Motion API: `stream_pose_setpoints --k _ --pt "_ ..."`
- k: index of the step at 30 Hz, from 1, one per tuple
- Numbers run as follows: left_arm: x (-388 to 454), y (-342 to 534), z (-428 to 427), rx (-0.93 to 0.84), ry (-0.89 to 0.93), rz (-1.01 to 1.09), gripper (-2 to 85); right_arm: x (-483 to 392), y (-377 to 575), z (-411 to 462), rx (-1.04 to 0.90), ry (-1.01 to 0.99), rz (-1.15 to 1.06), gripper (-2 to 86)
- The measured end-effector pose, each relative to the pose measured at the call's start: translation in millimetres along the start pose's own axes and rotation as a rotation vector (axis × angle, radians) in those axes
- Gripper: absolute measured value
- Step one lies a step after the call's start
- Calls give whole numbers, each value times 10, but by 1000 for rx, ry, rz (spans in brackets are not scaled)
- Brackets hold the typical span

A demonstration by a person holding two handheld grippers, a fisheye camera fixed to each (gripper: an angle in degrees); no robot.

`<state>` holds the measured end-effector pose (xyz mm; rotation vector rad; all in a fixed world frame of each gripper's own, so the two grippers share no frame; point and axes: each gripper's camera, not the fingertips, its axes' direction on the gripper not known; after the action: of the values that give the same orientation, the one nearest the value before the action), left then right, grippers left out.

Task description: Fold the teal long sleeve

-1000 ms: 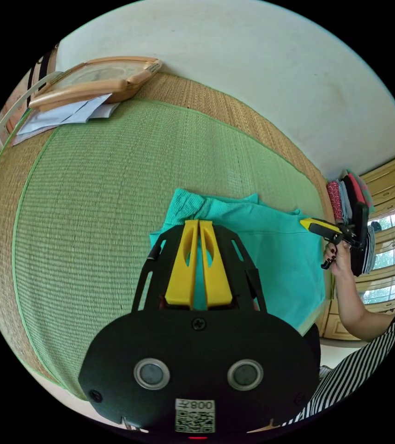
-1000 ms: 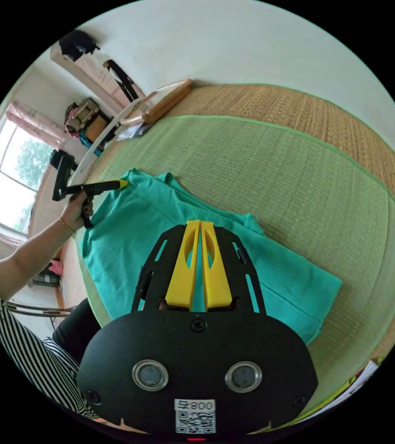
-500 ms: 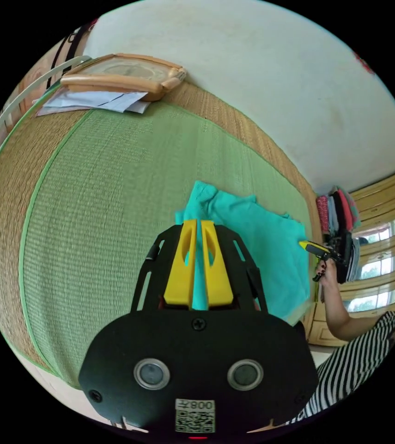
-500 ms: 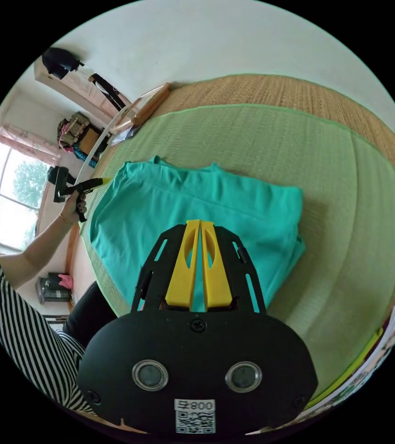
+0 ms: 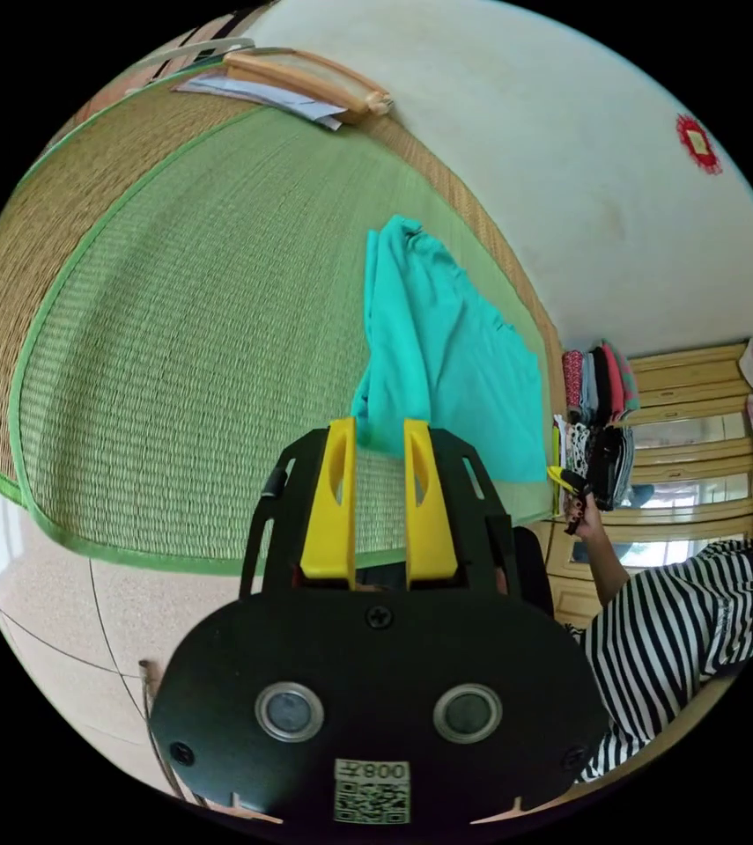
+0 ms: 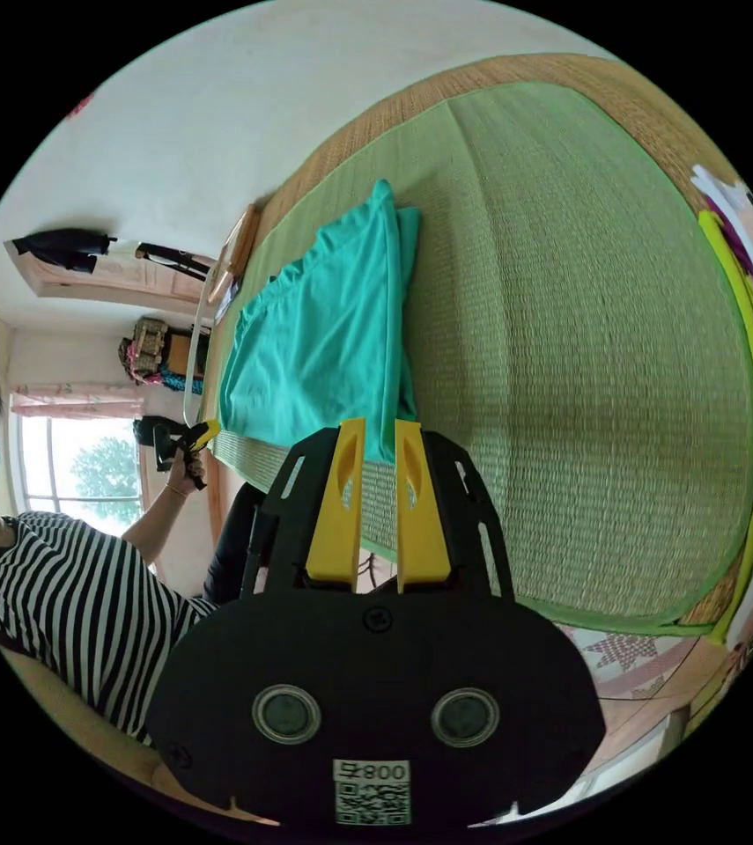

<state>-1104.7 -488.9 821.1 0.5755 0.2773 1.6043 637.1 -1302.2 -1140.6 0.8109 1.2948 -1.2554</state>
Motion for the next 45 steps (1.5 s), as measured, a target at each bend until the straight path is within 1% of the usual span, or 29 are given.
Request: stream_pose_setpoints --k 2,4,7,10,13,16,18,21,23,24,25,27,29,31,32,35,39,40,42,45 --pt "12 -43 5 6 -20 28 74 -6 117 -72 12 -23 20 63" --pt "15 -103 86 -43 -44 52 53 -29 156 -77 1 -19 22 58" --pt "23 -178 183 -102 -132 70 23 -93 168 -85 -18 2 19 38" --pt "-31 -233 131 -93 -98 72 12 -155 164 -145 -38 2 15 20" --pt "-158 -288 -66 -47 -66 66 8 -257 157 -337 -63 -8 -25 11" --pt "-381 -346 -235 -7 33 53 5 -293 142 -649 -49 -33 -50 8" --pt "-576 -389 -149 -43 81 42 5 -269 131 -724 -65 -63 -49 7" --pt "-835 -414 94 -141 65 -2 5 -198 161 -593 -137 -50 -20 6" --pt "-956 -415 116 -99 131 -40 5 -85 220 -580 -119 -113 49 6" --pt "-977 -430 87 -70 151 -22 5 -75 237 -617 -97 -133 58 6" --pt "-975 -443 78 -67 148 -7 5 -80 263 -698 -65 -161 60 6" --pt "-975 -504 124 -100 112 43 5 -122 273 -747 -71 -164 50 5" --pt "-1015 -555 223 -141 87 48 5 -185 269 -705 -103 -134 46 5" --pt "-1068 -593 310 -153 71 33 5 -210 280 -664 -106 -151 58 5" --pt "-1100 -608 336 -136 78 24 5 -221 299 -632 -120 -165 68 5" --pt "-1152 -614 294 -53 21 -2 3 -250 397 -672 -120 -181 81 3" --pt "-1091 -762 306 89 93 33 2 -194 555 -875 -38 -128 152 1" --pt "-1062 -813 337 101 105 46 2 -206 582 -941 0 -131 165 1" --pt "-927 -1090 550 119 146 108 1 -350 521 -978 41 -131 126 1" --pt "-754 -1522 968 94 139 162 1 -835 115 -785 26 -97 -17 1"
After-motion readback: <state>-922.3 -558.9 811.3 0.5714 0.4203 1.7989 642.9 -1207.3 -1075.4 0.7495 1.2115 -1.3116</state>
